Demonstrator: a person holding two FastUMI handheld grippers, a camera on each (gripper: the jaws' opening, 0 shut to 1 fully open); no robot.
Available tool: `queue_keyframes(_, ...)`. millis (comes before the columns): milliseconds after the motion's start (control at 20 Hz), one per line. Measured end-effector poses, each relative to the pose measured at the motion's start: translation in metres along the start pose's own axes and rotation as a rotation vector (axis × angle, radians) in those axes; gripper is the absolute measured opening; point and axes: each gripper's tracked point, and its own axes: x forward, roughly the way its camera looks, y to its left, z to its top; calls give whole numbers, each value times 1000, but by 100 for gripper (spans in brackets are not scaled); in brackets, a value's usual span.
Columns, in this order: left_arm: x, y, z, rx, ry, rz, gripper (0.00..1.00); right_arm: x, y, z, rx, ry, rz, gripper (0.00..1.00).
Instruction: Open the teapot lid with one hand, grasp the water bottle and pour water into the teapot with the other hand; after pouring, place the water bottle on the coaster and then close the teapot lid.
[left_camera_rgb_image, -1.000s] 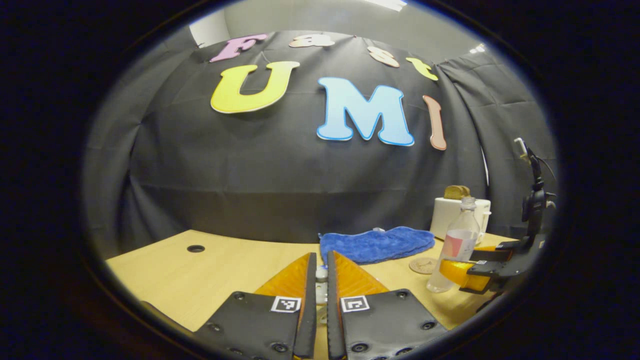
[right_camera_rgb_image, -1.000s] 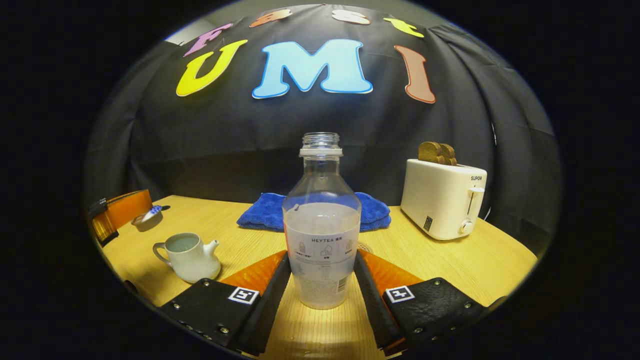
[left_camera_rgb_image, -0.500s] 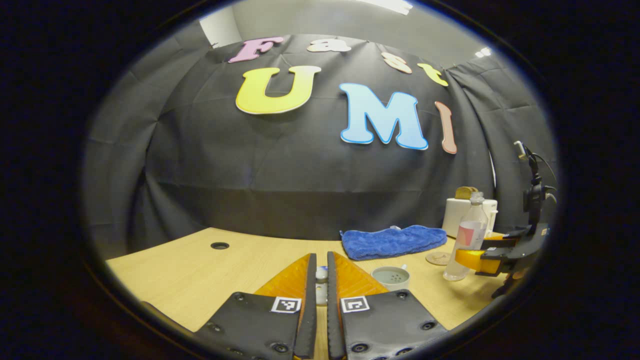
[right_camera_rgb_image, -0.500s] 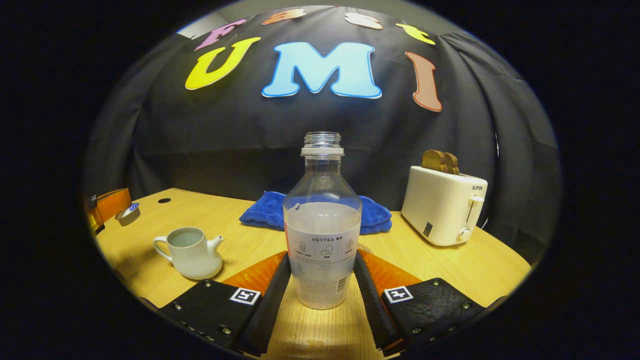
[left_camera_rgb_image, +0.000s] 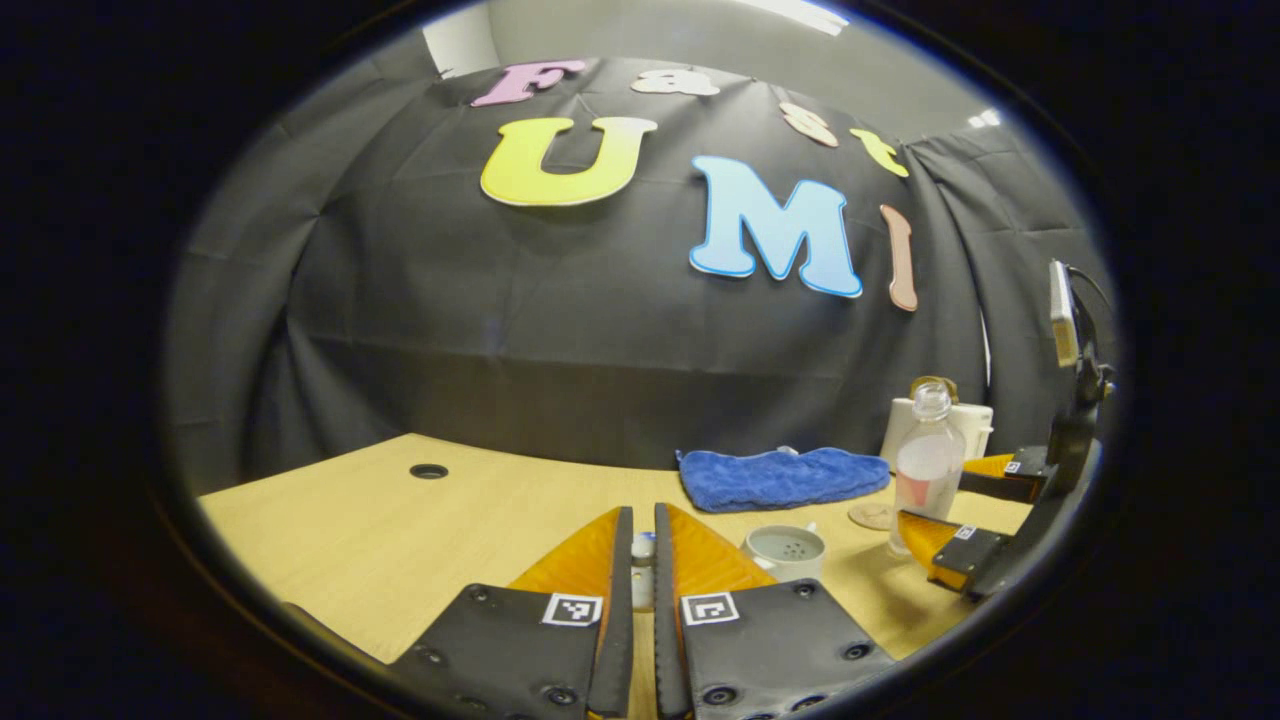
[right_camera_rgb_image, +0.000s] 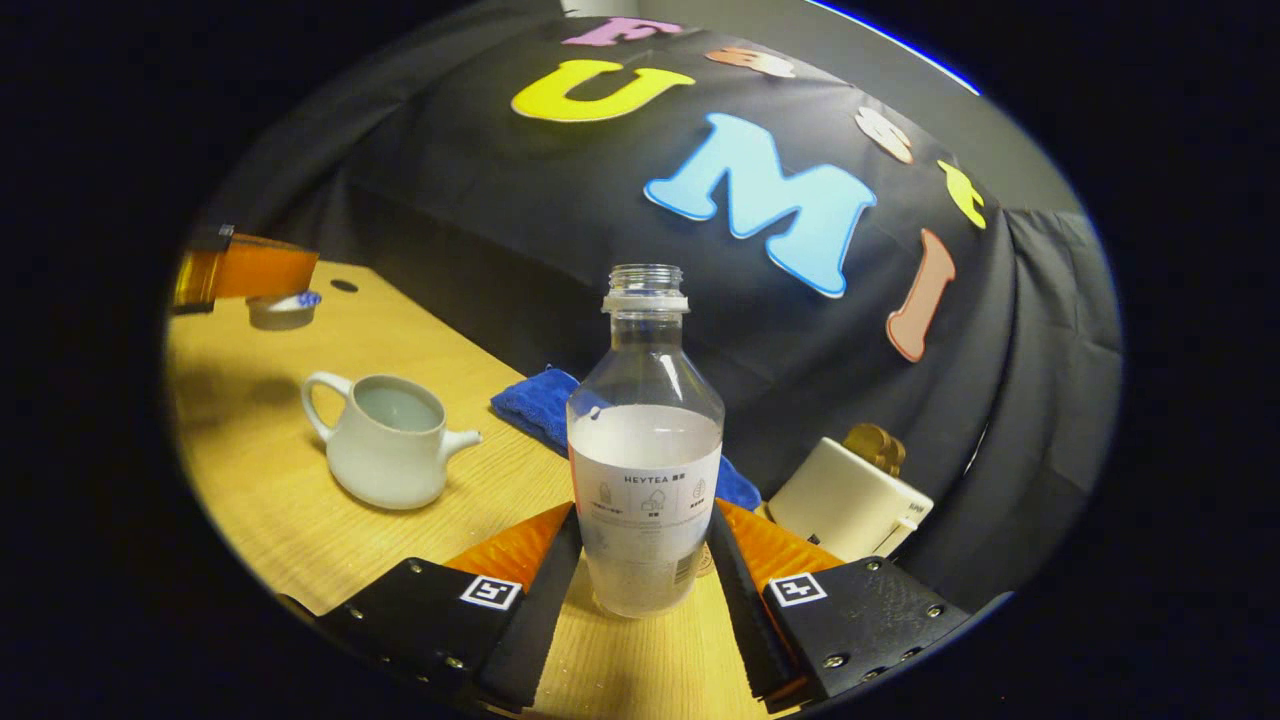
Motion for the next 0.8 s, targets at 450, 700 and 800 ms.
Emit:
queue_keyframes(450, 2, 0, 1, -20, 0, -13, 16, 9, 8, -2, -269, 11, -4, 75)
queue_keyframes(700, 2, 1, 1, -45, 1, -20, 16, 6, 11, 11, -458, -13, 35, 75)
queue_keyframes(800, 2, 2, 1, -58, 3, -22, 16, 13, 3, 20, -541, -22, 28, 75)
